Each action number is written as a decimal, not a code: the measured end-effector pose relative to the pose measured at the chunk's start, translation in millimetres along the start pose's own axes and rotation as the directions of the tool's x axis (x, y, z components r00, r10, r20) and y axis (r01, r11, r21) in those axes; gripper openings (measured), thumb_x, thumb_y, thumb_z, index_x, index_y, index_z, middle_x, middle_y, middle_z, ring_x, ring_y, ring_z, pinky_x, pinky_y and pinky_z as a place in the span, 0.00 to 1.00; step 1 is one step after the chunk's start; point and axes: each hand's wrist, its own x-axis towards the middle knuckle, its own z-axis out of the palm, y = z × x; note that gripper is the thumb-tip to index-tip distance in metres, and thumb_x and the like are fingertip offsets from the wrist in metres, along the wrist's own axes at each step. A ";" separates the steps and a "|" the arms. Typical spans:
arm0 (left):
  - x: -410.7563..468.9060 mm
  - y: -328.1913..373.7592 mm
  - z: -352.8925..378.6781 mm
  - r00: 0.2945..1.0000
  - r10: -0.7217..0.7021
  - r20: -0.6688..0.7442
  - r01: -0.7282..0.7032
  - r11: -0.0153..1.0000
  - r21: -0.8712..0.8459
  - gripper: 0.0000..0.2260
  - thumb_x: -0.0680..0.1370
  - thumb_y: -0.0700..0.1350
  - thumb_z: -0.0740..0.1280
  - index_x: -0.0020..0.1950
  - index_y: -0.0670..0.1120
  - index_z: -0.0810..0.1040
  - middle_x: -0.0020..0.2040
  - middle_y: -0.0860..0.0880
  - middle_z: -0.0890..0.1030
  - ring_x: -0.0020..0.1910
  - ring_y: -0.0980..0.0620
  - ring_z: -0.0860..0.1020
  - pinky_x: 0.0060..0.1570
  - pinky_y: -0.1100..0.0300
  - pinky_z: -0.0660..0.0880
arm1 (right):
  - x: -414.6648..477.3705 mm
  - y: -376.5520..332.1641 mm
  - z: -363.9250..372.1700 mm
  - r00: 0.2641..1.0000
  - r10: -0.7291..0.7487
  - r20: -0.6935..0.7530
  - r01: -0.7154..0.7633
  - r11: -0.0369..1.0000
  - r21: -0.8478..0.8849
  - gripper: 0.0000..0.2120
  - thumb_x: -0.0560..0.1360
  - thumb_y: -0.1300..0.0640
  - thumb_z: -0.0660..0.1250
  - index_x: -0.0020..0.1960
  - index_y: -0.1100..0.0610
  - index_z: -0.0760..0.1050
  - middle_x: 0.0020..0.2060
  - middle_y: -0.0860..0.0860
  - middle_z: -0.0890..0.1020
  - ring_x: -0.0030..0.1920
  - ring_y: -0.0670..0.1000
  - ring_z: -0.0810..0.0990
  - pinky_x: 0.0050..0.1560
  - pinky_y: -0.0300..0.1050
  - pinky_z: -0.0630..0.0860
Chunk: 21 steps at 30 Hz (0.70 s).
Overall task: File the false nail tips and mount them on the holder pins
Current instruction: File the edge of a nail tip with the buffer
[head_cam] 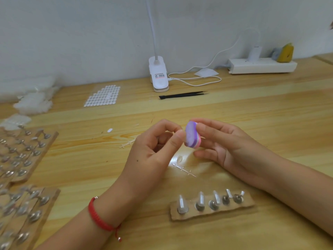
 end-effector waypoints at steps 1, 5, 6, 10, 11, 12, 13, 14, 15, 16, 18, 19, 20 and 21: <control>-0.1 0.0 0.5 1.000 0.007 0.004 -0.007 1.000 0.006 0.07 0.76 0.47 0.64 0.39 0.47 0.75 0.25 0.55 0.61 0.25 0.56 0.57 0.25 0.67 0.56 | 0.0 -0.1 -0.1 1.000 -0.002 -0.003 0.002 1.000 0.000 0.10 0.67 0.57 0.74 0.47 0.56 0.86 0.42 0.55 0.85 0.39 0.47 0.84 0.36 0.39 0.80; -0.7 -1.4 0.8 0.999 0.035 -0.011 -0.034 0.996 0.080 0.08 0.76 0.48 0.64 0.39 0.48 0.76 0.26 0.47 0.61 0.24 0.58 0.58 0.26 0.69 0.57 | -0.7 1.7 2.4 1.000 -0.017 0.025 0.019 0.994 -0.108 0.13 0.63 0.54 0.75 0.47 0.55 0.86 0.38 0.53 0.84 0.38 0.47 0.83 0.37 0.40 0.80; -1.2 -1.2 0.6 0.999 0.049 -0.012 -0.047 0.994 0.099 0.07 0.76 0.48 0.65 0.39 0.48 0.76 0.27 0.45 0.61 0.25 0.59 0.59 0.26 0.70 0.58 | -0.6 2.3 2.1 1.000 -0.021 0.021 0.024 0.992 -0.121 0.13 0.63 0.54 0.75 0.47 0.56 0.86 0.37 0.53 0.84 0.37 0.47 0.83 0.38 0.40 0.80; -1.3 -1.3 0.5 0.996 0.069 -0.058 -0.063 0.994 0.094 0.07 0.76 0.49 0.65 0.39 0.51 0.76 0.28 0.44 0.62 0.26 0.59 0.59 0.27 0.70 0.59 | 0.1 1.0 1.4 1.000 0.003 0.030 0.001 0.990 -0.143 0.15 0.64 0.55 0.75 0.50 0.58 0.85 0.39 0.56 0.82 0.37 0.46 0.81 0.38 0.41 0.80; -1.1 -1.6 0.7 0.995 0.071 -0.063 -0.065 0.994 0.092 0.07 0.76 0.49 0.65 0.39 0.51 0.76 0.28 0.46 0.61 0.26 0.59 0.59 0.27 0.69 0.59 | 0.0 0.6 1.2 1.000 0.009 0.023 -0.006 0.992 -0.127 0.15 0.64 0.54 0.75 0.49 0.58 0.85 0.40 0.56 0.81 0.38 0.46 0.80 0.38 0.40 0.80; -0.9 -1.7 1.1 0.996 0.073 -0.057 -0.068 0.993 0.093 0.06 0.76 0.49 0.65 0.39 0.51 0.76 0.27 0.49 0.61 0.26 0.59 0.59 0.27 0.69 0.58 | 0.0 0.4 0.9 1.000 0.011 0.015 -0.009 0.995 -0.099 0.14 0.64 0.54 0.74 0.49 0.58 0.85 0.40 0.55 0.82 0.37 0.45 0.80 0.37 0.39 0.80; -1.0 -1.7 1.3 0.996 0.078 -0.043 -0.073 0.993 0.098 0.06 0.76 0.48 0.65 0.39 0.50 0.77 0.27 0.50 0.61 0.25 0.59 0.59 0.27 0.70 0.58 | -0.2 0.3 1.1 1.000 0.008 0.008 -0.008 0.998 -0.067 0.13 0.65 0.54 0.73 0.48 0.57 0.86 0.39 0.53 0.83 0.37 0.44 0.81 0.37 0.38 0.80; -1.2 -1.4 1.6 0.996 0.081 -0.027 -0.078 0.992 0.101 0.06 0.76 0.48 0.65 0.40 0.49 0.77 0.27 0.48 0.62 0.25 0.59 0.59 0.27 0.70 0.58 | -0.4 0.3 1.3 1.000 0.002 0.005 -0.002 0.999 -0.049 0.12 0.66 0.54 0.73 0.47 0.55 0.86 0.39 0.52 0.84 0.36 0.43 0.81 0.36 0.37 0.79; -1.3 -1.1 1.9 0.996 0.083 -0.014 -0.081 0.991 0.103 0.06 0.76 0.47 0.65 0.40 0.49 0.77 0.27 0.44 0.62 0.25 0.59 0.59 0.27 0.69 0.59 | -0.7 0.3 1.6 1.000 -0.005 0.011 0.006 0.998 -0.056 0.12 0.66 0.54 0.73 0.47 0.55 0.86 0.40 0.51 0.85 0.36 0.43 0.81 0.36 0.37 0.79; -1.5 -0.4 1.6 0.996 0.084 -0.012 -0.082 0.991 0.105 0.07 0.76 0.48 0.65 0.40 0.48 0.77 0.28 0.41 0.63 0.26 0.58 0.59 0.27 0.68 0.59 | -0.9 0.9 2.1 1.000 -0.011 0.025 0.013 0.997 -0.083 0.13 0.65 0.53 0.73 0.48 0.55 0.86 0.40 0.52 0.85 0.37 0.44 0.81 0.36 0.37 0.79; -1.3 0.5 0.9 0.996 0.080 -0.050 -0.075 0.991 0.109 0.07 0.76 0.48 0.65 0.40 0.48 0.77 0.29 0.38 0.65 0.25 0.58 0.59 0.26 0.68 0.59 | -1.0 2.2 4.1 0.999 -0.006 0.047 0.013 0.988 -0.154 0.14 0.65 0.54 0.73 0.50 0.56 0.85 0.41 0.52 0.85 0.37 0.44 0.81 0.36 0.38 0.79; -1.1 0.7 0.2 0.994 0.077 -0.080 -0.069 0.992 0.108 0.06 0.75 0.48 0.65 0.40 0.49 0.77 0.30 0.38 0.65 0.25 0.58 0.59 0.26 0.68 0.58 | -1.0 2.6 5.0 0.999 -0.002 0.046 0.010 0.983 -0.181 0.14 0.65 0.54 0.73 0.49 0.55 0.86 0.40 0.52 0.85 0.37 0.44 0.81 0.37 0.38 0.79; -0.8 0.5 -0.2 0.991 0.077 -0.107 -0.065 0.992 0.108 0.06 0.75 0.48 0.66 0.40 0.49 0.77 0.30 0.40 0.65 0.24 0.59 0.58 0.25 0.69 0.58 | -0.9 2.9 4.8 0.999 -0.004 0.038 0.011 0.981 -0.191 0.12 0.66 0.55 0.73 0.48 0.54 0.86 0.39 0.51 0.85 0.36 0.44 0.81 0.36 0.38 0.79; -0.6 0.0 -0.4 0.989 0.080 -0.125 -0.065 0.991 0.118 0.06 0.75 0.48 0.66 0.39 0.49 0.77 0.30 0.41 0.64 0.24 0.59 0.58 0.26 0.70 0.58 | -1.1 3.0 3.9 1.000 -0.008 0.021 0.011 0.985 -0.173 0.11 0.66 0.55 0.73 0.47 0.53 0.86 0.38 0.50 0.85 0.35 0.44 0.81 0.36 0.37 0.79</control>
